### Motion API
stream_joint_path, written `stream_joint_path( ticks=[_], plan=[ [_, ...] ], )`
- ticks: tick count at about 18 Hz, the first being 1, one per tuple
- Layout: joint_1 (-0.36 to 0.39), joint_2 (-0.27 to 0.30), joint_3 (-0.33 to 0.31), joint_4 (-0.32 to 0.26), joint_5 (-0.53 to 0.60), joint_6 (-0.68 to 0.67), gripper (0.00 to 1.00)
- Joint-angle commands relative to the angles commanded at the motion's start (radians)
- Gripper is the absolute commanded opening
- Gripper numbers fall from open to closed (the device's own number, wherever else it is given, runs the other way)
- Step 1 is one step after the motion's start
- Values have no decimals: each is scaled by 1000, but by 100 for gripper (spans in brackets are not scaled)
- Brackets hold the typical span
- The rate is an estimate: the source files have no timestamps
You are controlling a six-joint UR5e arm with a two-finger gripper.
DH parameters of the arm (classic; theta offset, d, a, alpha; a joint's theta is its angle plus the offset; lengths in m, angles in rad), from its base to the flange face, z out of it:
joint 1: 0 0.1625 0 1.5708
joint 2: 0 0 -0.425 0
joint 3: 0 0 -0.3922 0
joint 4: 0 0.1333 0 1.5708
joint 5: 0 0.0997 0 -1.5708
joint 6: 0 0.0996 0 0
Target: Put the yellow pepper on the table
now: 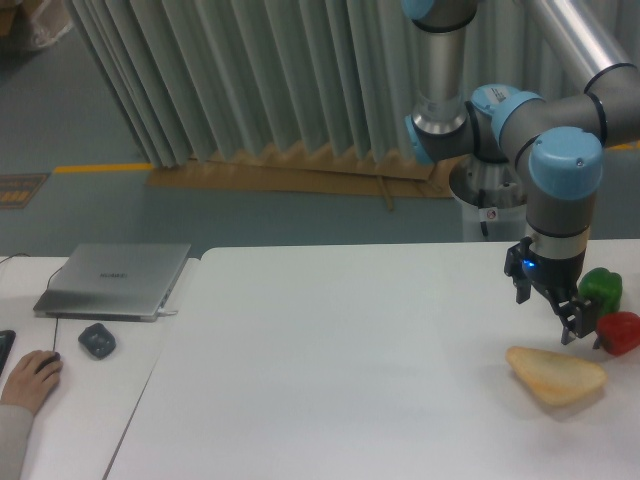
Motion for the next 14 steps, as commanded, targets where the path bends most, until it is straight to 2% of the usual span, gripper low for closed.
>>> stream_joint_path(
  ticks=[6, 8, 10, 14],
  plan=[
    [3, -2, -8, 0, 21, 24, 100],
    [5, 0, -17, 2, 139, 43, 100],
    [26, 0, -18, 0, 179, 142, 100],
    [83, 3, -17, -2, 132, 265, 100]
  ],
)
